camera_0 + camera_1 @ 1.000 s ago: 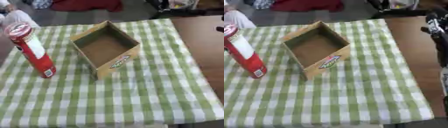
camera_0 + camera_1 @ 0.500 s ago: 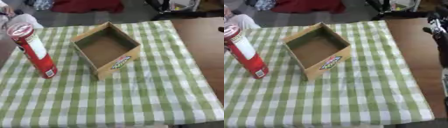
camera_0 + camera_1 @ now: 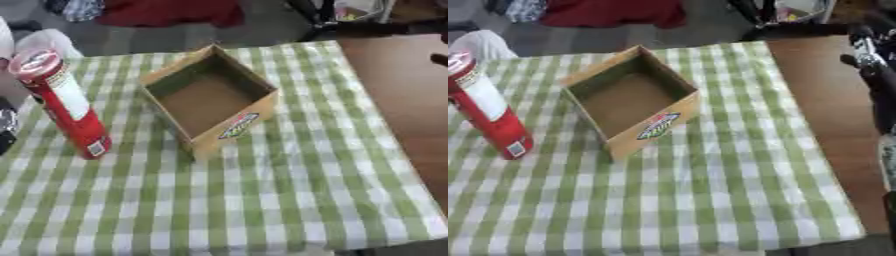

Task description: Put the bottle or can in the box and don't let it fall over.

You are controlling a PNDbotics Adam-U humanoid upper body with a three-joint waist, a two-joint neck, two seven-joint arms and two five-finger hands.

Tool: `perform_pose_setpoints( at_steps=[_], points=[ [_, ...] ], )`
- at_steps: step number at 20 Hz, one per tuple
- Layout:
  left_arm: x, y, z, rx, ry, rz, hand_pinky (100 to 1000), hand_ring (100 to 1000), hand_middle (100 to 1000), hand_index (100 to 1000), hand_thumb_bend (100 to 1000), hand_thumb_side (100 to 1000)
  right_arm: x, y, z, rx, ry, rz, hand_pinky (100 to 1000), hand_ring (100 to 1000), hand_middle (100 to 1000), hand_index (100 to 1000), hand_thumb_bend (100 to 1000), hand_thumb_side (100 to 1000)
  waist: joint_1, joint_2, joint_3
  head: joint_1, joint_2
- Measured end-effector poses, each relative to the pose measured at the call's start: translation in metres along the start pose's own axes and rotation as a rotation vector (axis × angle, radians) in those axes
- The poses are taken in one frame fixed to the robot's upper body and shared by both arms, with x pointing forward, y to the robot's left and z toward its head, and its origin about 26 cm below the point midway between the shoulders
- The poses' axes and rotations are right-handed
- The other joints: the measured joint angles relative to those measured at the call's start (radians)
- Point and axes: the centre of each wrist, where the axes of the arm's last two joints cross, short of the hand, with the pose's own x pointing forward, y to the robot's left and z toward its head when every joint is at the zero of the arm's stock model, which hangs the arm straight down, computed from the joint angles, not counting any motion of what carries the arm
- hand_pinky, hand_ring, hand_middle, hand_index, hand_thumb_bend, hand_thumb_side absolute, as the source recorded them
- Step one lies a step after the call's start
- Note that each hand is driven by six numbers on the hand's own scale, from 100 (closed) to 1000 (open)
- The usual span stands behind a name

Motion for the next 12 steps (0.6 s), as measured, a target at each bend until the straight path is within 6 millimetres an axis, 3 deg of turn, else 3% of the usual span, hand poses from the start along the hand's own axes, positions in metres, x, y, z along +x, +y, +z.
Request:
perform_pose_setpoints(
  at_steps=[5,8,12],
  points=[
    [-0.0012,0.0015,-0.0001,-0.013,0.051,-0.064,887,1000,994,917,116,100,0.0,0.0,0.0,0.0,0.001,0.0,836,923,861,910,100,542,0.0,0.0,0.0,0.0,-0.003],
    [-0.0032,0.0021,-0.0001,0.001,0.09,-0.071,893,1000,1000,959,201,100,0.0,0.0,0.0,0.0,0.001,-0.001,836,919,856,908,100,542,0.0,0.0,0.0,0.0,-0.004],
    [-0.0081,0.0028,-0.0002,0.034,0.147,-0.043,890,1000,1000,964,250,100,0.0,0.0,0.0,0.001,0.002,-0.001,835,911,848,907,100,541,0.0,0.0,0.0,0.001,-0.004]
  ],
)
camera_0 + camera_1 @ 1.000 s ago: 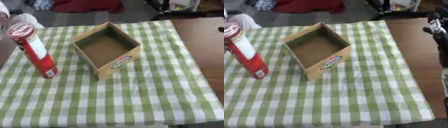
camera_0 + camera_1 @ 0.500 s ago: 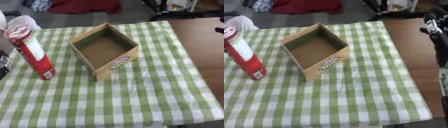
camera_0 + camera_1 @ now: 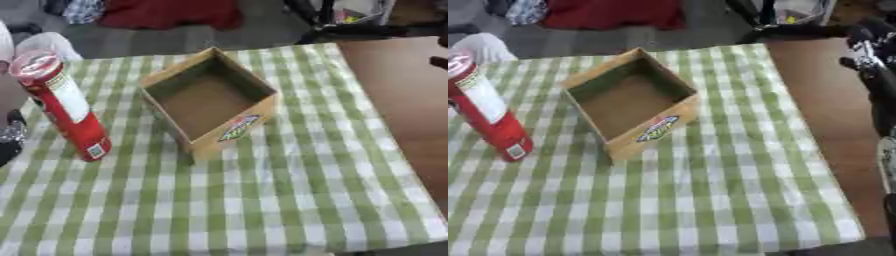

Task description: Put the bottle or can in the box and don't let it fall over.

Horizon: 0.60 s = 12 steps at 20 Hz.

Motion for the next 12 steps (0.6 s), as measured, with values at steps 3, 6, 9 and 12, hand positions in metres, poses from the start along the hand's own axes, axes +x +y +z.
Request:
perform_pose_setpoints(
  at_steps=[3,6,9,12],
  points=[
    [-0.008,-0.001,0.0,0.028,0.052,0.045,893,1000,1000,966,260,100,0.0,0.0,0.0,0.001,0.001,0.0,835,908,846,906,100,541,0.0,0.0,-0.003,0.002,0.0],
    [-0.016,-0.003,-0.001,0.034,0.084,0.073,894,1000,1000,972,305,211,0.0,0.0,0.0,0.003,0.002,-0.001,834,905,842,905,100,541,0.0,0.0,-0.005,0.005,0.0],
    [-0.023,-0.004,-0.002,0.026,0.101,0.093,893,1000,1000,966,326,265,0.0,0.0,0.0,0.003,0.002,-0.001,834,903,840,904,100,541,0.0,0.0,-0.006,0.009,-0.001],
    [-0.029,-0.004,-0.002,0.01,0.093,0.1,890,1000,1000,960,334,292,0.0,0.0,0.0,0.005,0.003,-0.001,834,899,837,903,100,540,0.0,0.0,-0.007,0.013,-0.009]
  ],
)
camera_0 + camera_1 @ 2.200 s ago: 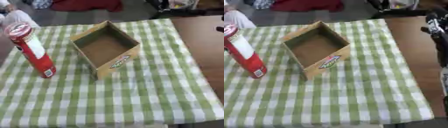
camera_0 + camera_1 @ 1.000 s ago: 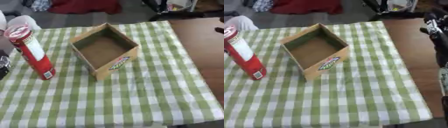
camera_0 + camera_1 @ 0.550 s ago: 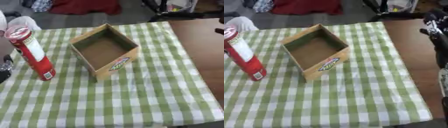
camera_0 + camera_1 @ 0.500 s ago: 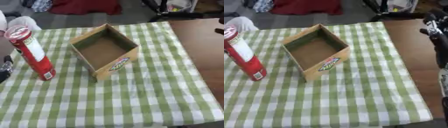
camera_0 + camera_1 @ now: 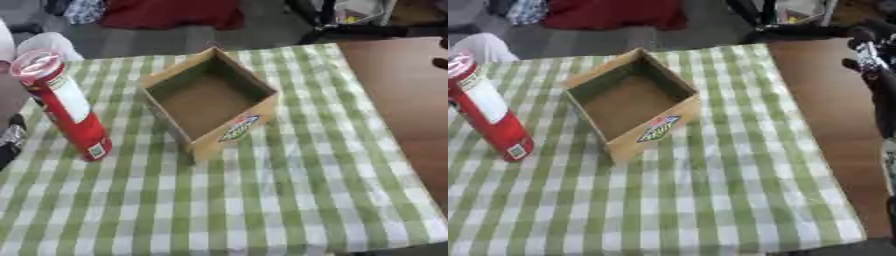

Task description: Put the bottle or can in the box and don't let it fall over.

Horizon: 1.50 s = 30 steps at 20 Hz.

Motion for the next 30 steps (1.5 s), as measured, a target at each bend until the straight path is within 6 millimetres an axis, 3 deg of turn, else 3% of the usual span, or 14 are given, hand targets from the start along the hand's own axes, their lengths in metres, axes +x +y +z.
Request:
perform_pose_setpoints(
  at_steps=[14,17,23,27,30],
  points=[
    [-0.003,0.011,-0.015,-0.146,-0.047,-0.048,904,1000,1000,968,325,223,0.0,0.0,0.0,0.004,0.001,-0.001,833,890,828,900,100,539,0.0,0.007,-0.002,0.029,-0.018],
    [-0.002,0.011,-0.021,-0.193,-0.055,-0.049,913,1000,1000,977,384,337,0.0,0.0,0.0,0.004,0.001,-0.001,833,888,826,900,100,539,0.0,0.007,-0.004,0.031,-0.025],
    [-0.004,0.01,-0.03,-0.261,-0.067,-0.07,934,1000,1000,990,425,479,0.0,0.0,0.0,0.005,0.0,-0.001,833,882,820,898,100,539,0.0,0.01,-0.005,0.03,-0.035],
    [-0.007,0.008,-0.034,-0.307,-0.071,-0.103,939,1000,1000,989,430,503,0.001,0.0,-0.001,0.007,-0.004,-0.002,832,878,815,897,100,539,0.0,0.013,-0.006,0.03,-0.035],
    [-0.007,0.006,-0.036,-0.337,-0.075,-0.121,941,1000,1000,990,425,469,0.001,0.001,-0.001,0.009,-0.004,-0.003,832,875,813,896,100,535,0.0,0.014,-0.007,0.03,-0.035]
  ],
)
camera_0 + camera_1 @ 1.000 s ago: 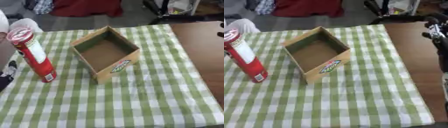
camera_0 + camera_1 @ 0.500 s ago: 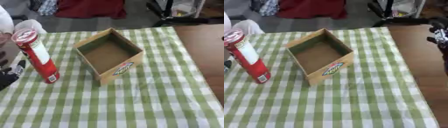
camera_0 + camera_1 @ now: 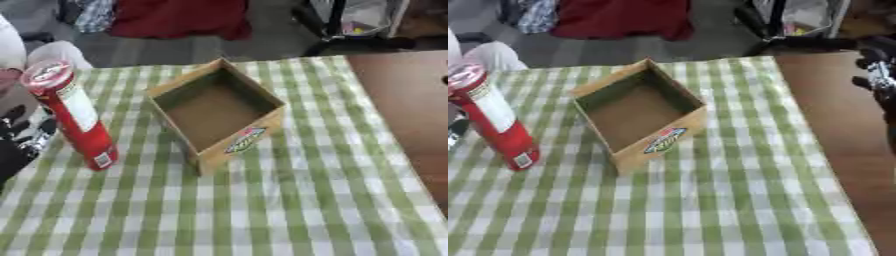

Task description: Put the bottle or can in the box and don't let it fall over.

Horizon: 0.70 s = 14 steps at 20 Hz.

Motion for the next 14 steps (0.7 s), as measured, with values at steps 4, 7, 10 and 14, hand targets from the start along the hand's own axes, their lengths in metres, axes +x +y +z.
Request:
perform_pose_setpoints(
  at_steps=[4,7,10,14],
  points=[
    [-0.0002,-0.0014,-0.0031,-0.027,-0.001,-0.005,941,1000,1000,990,422,460,0.0001,0.0001,-0.0002,0.003,0.0,-0.002,831,872,810,895,100,541,0.0,0.003,-0.001,0.0,0.0],
    [-0.0004,-0.0027,-0.0053,-0.043,-0.002,-0.006,941,1000,1000,989,423,464,0.0003,0.0002,-0.0003,0.005,0.0,-0.003,831,870,809,895,100,541,0.0,0.005,-0.002,0.001,0.0],
    [-0.0008,-0.0031,-0.0078,-0.048,0.002,-0.006,940,1000,1000,988,426,466,0.0006,0.0007,-0.0008,0.007,-0.001,-0.006,831,870,808,895,100,541,-0.001,0.005,-0.002,0.001,0.0],
    [-0.0022,-0.004,-0.0102,-0.045,0.017,-0.013,939,1000,1000,985,422,473,0.0004,0.0018,-0.0008,0.012,0.0,-0.008,831,869,807,895,100,541,-0.002,0.007,-0.002,0.005,-0.002]
  ],
)
